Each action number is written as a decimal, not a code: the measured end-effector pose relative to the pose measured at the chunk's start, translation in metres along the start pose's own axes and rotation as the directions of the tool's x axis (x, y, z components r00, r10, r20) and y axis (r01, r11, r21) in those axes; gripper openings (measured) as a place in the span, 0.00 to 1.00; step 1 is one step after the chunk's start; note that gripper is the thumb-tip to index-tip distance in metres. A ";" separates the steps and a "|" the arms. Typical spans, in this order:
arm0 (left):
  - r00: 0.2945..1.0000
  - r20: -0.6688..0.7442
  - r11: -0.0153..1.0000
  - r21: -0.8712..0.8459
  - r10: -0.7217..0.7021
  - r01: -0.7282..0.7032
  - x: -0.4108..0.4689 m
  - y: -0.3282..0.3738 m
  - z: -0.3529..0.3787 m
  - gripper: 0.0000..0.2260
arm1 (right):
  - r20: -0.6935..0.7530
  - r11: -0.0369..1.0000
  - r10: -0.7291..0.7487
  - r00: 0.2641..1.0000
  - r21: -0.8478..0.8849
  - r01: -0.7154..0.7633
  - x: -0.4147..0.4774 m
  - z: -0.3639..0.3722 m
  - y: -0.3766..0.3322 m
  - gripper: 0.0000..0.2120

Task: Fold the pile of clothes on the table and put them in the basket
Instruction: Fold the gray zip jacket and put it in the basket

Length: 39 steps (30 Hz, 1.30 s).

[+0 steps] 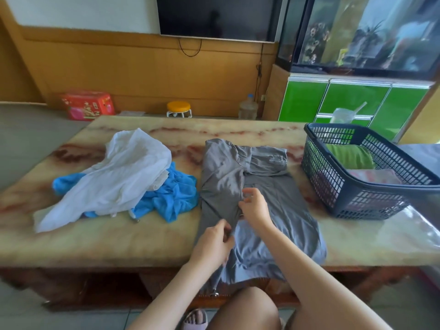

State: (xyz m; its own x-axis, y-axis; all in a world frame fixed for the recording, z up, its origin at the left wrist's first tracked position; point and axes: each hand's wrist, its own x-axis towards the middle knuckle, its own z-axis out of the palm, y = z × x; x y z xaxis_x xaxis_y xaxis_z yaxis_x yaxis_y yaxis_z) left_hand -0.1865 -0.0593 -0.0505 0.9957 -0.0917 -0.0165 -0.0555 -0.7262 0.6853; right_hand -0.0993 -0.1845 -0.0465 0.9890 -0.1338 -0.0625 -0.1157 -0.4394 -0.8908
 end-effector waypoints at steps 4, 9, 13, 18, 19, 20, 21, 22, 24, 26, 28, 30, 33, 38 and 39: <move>1.000 -0.005 0.988 -0.153 0.007 -0.007 -0.002 0.029 0.021 0.04 | -0.079 0.998 -0.031 0.996 0.047 0.035 -0.004 -0.021 0.013 0.16; 0.995 0.064 0.988 -0.131 -0.080 0.088 0.007 0.036 0.050 0.07 | 0.009 0.998 -0.019 1.000 0.064 0.019 -0.010 -0.022 0.039 0.22; 0.991 0.097 0.975 -0.191 -0.093 0.110 0.006 0.031 0.054 0.12 | 0.194 0.996 0.022 0.981 -0.088 -0.005 -0.013 -0.019 0.037 0.29; 0.956 -0.283 0.996 0.055 0.081 -0.068 -0.010 0.002 0.033 0.08 | 0.172 0.993 -0.005 0.985 -0.112 0.025 -0.007 -0.023 0.042 0.24; 0.934 -0.347 0.994 0.087 0.088 -0.062 -0.014 -0.008 0.030 0.09 | 0.170 0.994 0.002 0.985 -0.105 0.017 -0.008 -0.024 0.042 0.24; 0.923 -0.379 0.995 0.097 0.072 -0.038 -0.017 -0.017 0.029 0.11 | 0.164 0.996 0.013 0.986 -0.090 0.002 -0.008 -0.024 0.044 0.24; 0.926 -0.378 0.997 0.076 0.019 0.011 -0.020 -0.025 0.029 0.12 | 0.152 0.997 0.022 0.988 -0.076 -0.010 -0.010 -0.024 0.045 0.24; 0.932 -0.359 0.998 0.022 -0.050 0.062 -0.023 -0.031 0.028 0.13 | 0.144 0.998 0.032 0.989 -0.064 -0.022 -0.012 -0.024 0.046 0.24; 0.942 -0.309 0.990 -0.089 -0.134 0.111 -0.027 -0.039 0.030 0.13 | 0.163 0.998 0.042 0.986 -0.044 -0.036 -0.017 -0.026 0.047 0.25; 0.941 -0.310 0.986 -0.129 -0.138 0.103 -0.030 -0.040 0.031 0.14 | 0.214 0.998 0.054 0.975 -0.004 -0.055 -0.026 -0.029 0.045 0.28; 0.935 -0.323 0.980 -0.176 -0.147 0.093 -0.032 -0.037 0.030 0.16 | 0.282 0.994 0.081 0.956 0.046 -0.097 -0.037 -0.031 0.043 0.32; 0.928 -0.332 0.970 -0.226 -0.167 0.094 -0.031 -0.035 0.028 0.16 | 0.346 0.987 0.102 0.933 0.084 -0.139 -0.048 -0.030 0.044 0.36; 0.916 -0.343 0.947 -0.306 -0.206 0.099 -0.031 -0.037 0.026 0.15 | 0.392 0.978 0.126 0.911 0.107 -0.181 -0.061 -0.025 0.051 0.39; 0.905 -0.348 0.916 -0.390 -0.245 0.098 -0.035 -0.044 0.024 0.14 | 0.378 0.972 0.118 0.918 0.145 -0.185 -0.071 -0.020 0.058 0.43; 0.902 -0.352 0.911 -0.400 -0.250 0.097 -0.035 -0.044 0.023 0.13 | 0.369 0.969 0.120 0.922 0.160 -0.190 -0.072 -0.022 0.057 0.42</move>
State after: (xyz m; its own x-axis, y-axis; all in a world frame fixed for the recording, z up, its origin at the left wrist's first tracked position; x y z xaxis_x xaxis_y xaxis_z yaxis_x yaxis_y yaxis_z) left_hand -0.2207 -0.0402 -0.0968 0.9383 0.3386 0.0696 0.0758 -0.3978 0.9144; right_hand -0.1787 -0.2195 -0.0834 0.9316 0.1516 -0.3302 -0.2851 -0.2583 -0.9230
